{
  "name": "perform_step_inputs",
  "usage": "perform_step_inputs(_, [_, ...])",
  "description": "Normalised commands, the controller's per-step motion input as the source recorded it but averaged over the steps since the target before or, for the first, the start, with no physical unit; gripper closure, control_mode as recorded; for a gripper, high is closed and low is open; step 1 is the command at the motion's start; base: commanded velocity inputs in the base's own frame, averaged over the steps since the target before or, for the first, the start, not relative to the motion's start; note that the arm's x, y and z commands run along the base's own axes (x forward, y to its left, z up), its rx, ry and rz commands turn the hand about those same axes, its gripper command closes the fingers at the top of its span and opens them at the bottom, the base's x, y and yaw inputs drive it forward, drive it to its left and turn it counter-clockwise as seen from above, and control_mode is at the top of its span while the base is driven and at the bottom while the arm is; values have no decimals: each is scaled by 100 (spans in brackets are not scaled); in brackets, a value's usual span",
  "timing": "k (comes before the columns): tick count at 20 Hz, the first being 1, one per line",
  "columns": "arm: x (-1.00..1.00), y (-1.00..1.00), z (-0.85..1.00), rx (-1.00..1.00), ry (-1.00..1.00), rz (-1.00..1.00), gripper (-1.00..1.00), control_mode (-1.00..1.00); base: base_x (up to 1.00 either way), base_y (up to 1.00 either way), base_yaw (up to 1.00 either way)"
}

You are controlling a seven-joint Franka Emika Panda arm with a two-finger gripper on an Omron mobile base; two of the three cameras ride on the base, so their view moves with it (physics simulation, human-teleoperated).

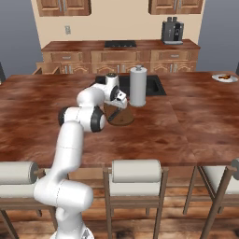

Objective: Pick up the knife from the drawer and place it on the cutting board. Then place the meat from the plate to the cutting board.

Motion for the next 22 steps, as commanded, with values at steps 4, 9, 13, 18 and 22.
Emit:
perform_step_inputs(4, [-63, 0, 73, 0, -4, -8, -100, -100, 0, 0, 0])
perform_step_inputs(9, [-100, 0, 38, 0, -17, -1, -100, -100, 0, 0, 0])
perform_step_inputs(13, [-100, 0, 7, -2, -22, 0, -100, -100, 0, 0, 0])
perform_step_inputs(18, [-100, 0, 3, -2, -35, 0, -100, -100, 0, 0, 0])
perform_step_inputs(22, [-100, 6, 54, -2, -51, 0, -100, -100, 0, 0, 0])
